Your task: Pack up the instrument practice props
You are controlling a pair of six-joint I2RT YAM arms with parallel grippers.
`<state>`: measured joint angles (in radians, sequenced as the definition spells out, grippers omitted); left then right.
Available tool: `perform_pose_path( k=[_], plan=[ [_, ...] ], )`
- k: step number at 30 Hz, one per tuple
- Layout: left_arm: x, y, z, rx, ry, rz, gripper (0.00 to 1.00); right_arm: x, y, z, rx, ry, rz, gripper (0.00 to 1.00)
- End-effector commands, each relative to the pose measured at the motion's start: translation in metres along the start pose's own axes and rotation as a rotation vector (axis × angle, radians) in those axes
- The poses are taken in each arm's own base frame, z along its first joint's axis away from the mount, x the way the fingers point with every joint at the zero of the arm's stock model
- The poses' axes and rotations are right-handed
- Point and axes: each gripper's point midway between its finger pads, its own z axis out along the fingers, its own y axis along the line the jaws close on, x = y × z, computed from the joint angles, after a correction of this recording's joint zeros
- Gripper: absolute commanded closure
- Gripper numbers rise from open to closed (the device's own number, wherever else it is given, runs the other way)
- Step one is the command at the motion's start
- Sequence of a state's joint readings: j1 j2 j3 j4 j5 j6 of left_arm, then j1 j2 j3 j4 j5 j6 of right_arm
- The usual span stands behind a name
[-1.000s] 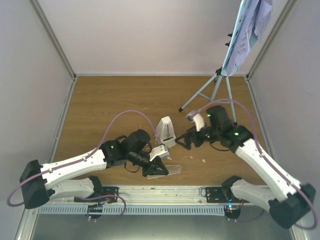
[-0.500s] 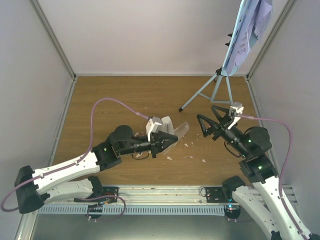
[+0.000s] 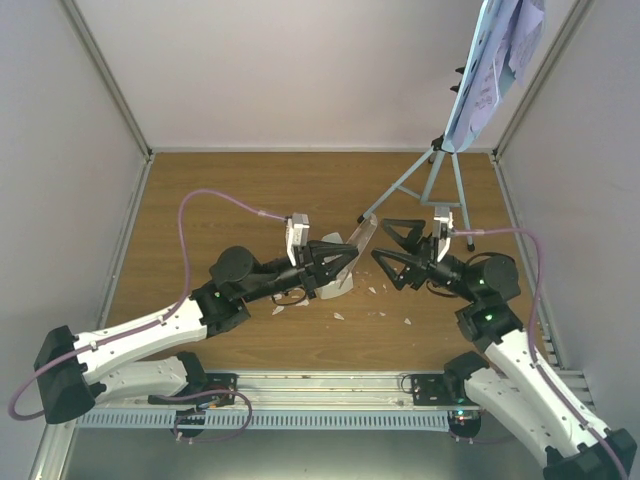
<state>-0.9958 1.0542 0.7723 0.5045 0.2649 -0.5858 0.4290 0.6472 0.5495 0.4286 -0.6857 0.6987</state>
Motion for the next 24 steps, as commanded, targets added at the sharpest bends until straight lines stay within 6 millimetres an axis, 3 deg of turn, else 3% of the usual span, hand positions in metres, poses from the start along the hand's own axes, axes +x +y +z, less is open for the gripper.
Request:
perform_pose_path(
  k=[1, 11, 16, 21, 24],
  plan=[
    [-0.021, -0.017, -0.002, 0.083, -0.092, 0.04, 1.0, -0.011, 0.024, 0.005, -0.113, -0.026, 0.016, 0.0],
    [-0.017, -0.027, -0.002, 0.141, -0.073, 0.063, 1.0, -0.016, 0.036, 0.019, -0.175, -0.073, 0.084, 0.05],
    [-0.017, -0.031, -0.003, 0.159, -0.065, 0.071, 1.0, -0.018, 0.038, 0.025, -0.198, -0.078, 0.101, 0.15],
    [-0.016, -0.03, -0.003, 0.156, -0.065, 0.071, 1.0, -0.016, 0.038, 0.03, -0.199, -0.064, 0.101, 0.35],
    [-0.015, -0.029, -0.002, 0.155, -0.064, 0.07, 1.0, -0.015, 0.038, 0.03, -0.192, -0.063, 0.097, 0.39]
  ],
)
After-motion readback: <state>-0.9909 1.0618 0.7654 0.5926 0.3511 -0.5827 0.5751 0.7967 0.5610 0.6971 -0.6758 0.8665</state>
